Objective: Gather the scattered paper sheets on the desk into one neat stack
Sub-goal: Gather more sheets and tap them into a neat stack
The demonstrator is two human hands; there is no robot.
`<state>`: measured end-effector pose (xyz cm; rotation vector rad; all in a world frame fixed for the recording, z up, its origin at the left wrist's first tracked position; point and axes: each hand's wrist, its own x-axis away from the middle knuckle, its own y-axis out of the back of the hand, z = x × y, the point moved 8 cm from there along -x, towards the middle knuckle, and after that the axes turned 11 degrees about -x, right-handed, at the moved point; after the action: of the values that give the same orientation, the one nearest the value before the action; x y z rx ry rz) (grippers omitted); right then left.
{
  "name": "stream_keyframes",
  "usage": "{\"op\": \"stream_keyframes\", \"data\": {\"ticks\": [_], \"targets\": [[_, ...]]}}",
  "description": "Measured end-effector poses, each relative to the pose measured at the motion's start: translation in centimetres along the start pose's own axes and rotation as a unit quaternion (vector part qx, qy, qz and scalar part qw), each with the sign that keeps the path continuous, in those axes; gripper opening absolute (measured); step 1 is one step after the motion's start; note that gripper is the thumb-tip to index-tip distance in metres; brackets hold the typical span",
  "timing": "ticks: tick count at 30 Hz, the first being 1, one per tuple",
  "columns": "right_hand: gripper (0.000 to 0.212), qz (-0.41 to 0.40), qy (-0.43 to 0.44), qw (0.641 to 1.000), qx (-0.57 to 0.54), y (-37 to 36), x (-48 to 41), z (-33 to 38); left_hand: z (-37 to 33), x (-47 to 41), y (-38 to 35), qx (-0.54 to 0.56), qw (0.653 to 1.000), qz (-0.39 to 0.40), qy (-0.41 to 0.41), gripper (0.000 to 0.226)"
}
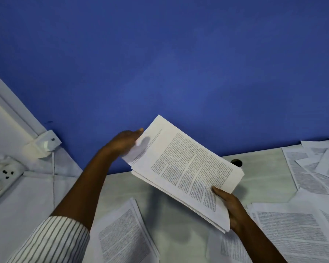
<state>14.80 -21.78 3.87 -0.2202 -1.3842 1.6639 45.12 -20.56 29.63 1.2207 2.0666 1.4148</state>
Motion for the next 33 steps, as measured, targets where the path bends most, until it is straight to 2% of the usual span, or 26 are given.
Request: {"op": "stream_keyframes", "data": {"ticks": [2,4,6,8,11,13,16,18,21,22,25,27,29,31,33], "targets": [[0.044,0.004,0.003,1.000,-0.003,-0.2,0.1,0.0,-1.8,1.0,-1.6,-0.092,0.994,0.056,-0.017,0.060],[0.040,0.006,0.009,1.000,-0.007,-0.2,0.2,0.4,-3.0,1.9,-3.3,-0.141,0.986,0.083,-0.035,0.053],[0.037,0.000,0.012,1.000,-0.017,0.3,0.3,0.7,-3.5,2.6,-4.8,-0.138,0.982,0.120,-0.051,0.047],[0.038,0.000,0.008,1.000,-0.029,1.0,0.5,0.9,-3.0,2.7,-5.4,-0.088,0.982,0.163,-0.039,0.046],[0.042,0.006,-0.002,0.999,-0.036,1.4,0.7,0.8,-2.9,2.7,-4.7,-0.014,0.990,0.138,-0.020,0.045],[0.042,0.014,-0.006,1.000,-0.022,0.9,0.9,0.8,-3.5,2.7,-5.4,-0.045,0.990,0.124,-0.054,0.044],[0.035,0.029,-0.006,1.000,-0.004,0.0,1.3,1.1,-4.6,4.5,-7.3,-0.090,0.978,0.152,-0.109,0.043],[0.034,0.026,-0.006,1.000,0.001,0.3,1.4,1.5,-4.2,4.0,-7.2,-0.073,0.980,0.154,-0.103,0.058],[0.036,0.025,-0.005,1.000,0.010,0.7,1.6,1.7,-3.0,3.4,-5.8,-0.040,0.995,0.069,-0.053,0.058],[0.034,0.024,-0.006,1.000,0.013,0.8,1.7,1.6,-2.8,3.4,-6.0,-0.040,0.996,0.053,-0.060,0.057],[0.032,0.014,-0.006,1.000,0.022,1.2,1.9,1.9,-3.8,5.2,-8.3,-0.066,0.985,0.099,-0.123,0.047],[0.038,0.001,-0.002,1.000,0.031,1.8,1.9,2.3,-3.1,5.5,-8.3,-0.033,0.989,0.111,-0.097,0.040],[0.039,-0.005,0.014,1.000,0.025,2.2,1.9,3.1,-2.1,5.4,-7.4,0.059,0.993,0.097,-0.044,0.040],[0.038,-0.014,0.035,0.999,-0.001,2.5,1.6,3.6,-0.8,6.0,-6.8,0.145,0.987,0.070,-0.011,0.037],[0.041,-0.023,0.046,0.998,-0.038,3.1,1.2,4.5,-0.9,6.6,-8.7,0.197,0.977,0.081,0.000,0.041]]}}
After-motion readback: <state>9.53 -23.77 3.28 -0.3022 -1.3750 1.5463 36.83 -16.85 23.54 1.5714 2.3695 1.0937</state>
